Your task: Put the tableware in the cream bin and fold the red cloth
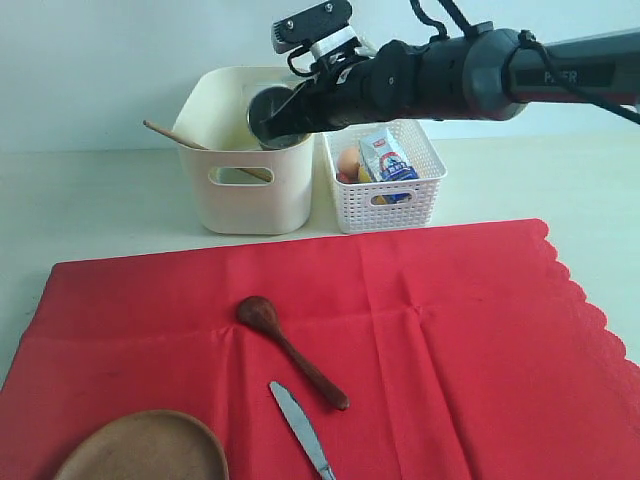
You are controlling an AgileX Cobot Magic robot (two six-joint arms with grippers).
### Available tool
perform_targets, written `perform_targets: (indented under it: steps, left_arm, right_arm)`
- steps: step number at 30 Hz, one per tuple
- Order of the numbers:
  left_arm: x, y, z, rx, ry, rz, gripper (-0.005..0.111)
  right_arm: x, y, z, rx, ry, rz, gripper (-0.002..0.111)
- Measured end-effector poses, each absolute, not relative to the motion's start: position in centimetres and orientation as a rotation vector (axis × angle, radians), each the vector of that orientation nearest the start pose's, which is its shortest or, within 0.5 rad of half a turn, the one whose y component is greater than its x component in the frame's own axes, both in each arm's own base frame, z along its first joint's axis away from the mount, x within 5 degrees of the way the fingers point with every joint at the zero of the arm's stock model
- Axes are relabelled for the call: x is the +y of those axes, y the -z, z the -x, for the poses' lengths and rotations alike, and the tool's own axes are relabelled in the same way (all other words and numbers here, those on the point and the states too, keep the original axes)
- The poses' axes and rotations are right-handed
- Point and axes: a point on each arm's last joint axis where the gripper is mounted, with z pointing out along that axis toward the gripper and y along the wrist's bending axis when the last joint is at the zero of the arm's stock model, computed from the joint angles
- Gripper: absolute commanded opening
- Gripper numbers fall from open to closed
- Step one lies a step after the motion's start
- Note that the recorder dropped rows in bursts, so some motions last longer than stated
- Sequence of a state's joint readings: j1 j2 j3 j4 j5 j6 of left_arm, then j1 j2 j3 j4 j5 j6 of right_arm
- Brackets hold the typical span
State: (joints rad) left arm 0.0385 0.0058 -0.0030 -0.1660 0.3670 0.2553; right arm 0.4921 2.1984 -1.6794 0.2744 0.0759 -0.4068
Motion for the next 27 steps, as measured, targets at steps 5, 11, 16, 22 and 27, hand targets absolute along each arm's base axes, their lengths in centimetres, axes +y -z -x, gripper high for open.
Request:
perform_targets:
  steps: [5, 11, 16, 22, 27]
  left_arm:
    - [-0.3, -18.1, -5.3, 1.846, -0.042, -0.098, 0.000]
    - [-0.3, -18.1, -5.3, 1.846, -0.042, -0.098, 0.000]
    - [-0.3, -18.1, -5.3, 1.846, -0.042, -0.098, 0.000]
    - [-0.3, -18.1, -5.3, 1.846, -0.042, -0.098, 0.000]
    - [-0.3, -18.1, -5.3, 1.846, -0.042, -0.098, 0.000]
  right_arm:
    - [24.4, -19.9, -45.2, 1.974, -0.237, 0.654, 0.054]
    - [24.3, -21.5, -44.8, 1.972, -0.248, 0.660, 0.060]
    - [23.9, -24.7, -43.5, 1.992, -0.274, 0.687, 0.059]
    - [23.3, -27.6, -41.2, 2.085, -0.312, 0.768, 0.044]
    - [22.6, -28.7, -39.0, 2.224, -0.347, 0.859, 0.015]
